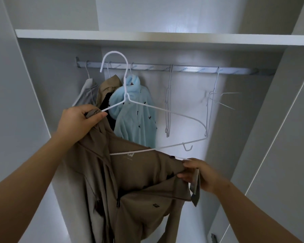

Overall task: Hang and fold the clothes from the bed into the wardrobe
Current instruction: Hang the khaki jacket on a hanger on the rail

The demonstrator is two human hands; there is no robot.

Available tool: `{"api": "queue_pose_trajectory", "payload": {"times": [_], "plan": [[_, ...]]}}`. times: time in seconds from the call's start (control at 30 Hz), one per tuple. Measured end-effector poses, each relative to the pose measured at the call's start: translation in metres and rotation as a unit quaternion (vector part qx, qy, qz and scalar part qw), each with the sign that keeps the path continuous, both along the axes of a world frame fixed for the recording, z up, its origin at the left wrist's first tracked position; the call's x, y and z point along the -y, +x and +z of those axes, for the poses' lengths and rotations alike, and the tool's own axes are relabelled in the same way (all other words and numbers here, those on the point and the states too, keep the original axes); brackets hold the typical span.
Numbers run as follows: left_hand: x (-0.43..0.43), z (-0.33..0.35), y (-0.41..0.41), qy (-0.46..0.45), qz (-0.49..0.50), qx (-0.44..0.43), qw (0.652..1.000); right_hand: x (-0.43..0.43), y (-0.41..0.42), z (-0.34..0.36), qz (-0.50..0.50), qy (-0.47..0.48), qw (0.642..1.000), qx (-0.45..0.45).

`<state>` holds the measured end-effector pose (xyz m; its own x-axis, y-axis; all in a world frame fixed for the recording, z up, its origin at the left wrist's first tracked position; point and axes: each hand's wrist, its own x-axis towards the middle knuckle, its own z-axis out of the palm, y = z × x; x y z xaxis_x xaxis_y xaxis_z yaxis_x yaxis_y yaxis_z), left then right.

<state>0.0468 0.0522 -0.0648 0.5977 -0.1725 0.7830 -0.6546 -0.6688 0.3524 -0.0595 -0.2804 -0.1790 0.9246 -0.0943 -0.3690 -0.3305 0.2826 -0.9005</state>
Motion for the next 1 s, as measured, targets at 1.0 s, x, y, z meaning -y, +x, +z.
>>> {"api": "queue_pose_trajectory", "payload": {"times": [1.0], "plan": [[-0.012,-0.014,0.001,0.104,-0.062,0.138,0.983,0.006,0.015,-0.003,-0.157,-0.262,0.947,0.097]]}}
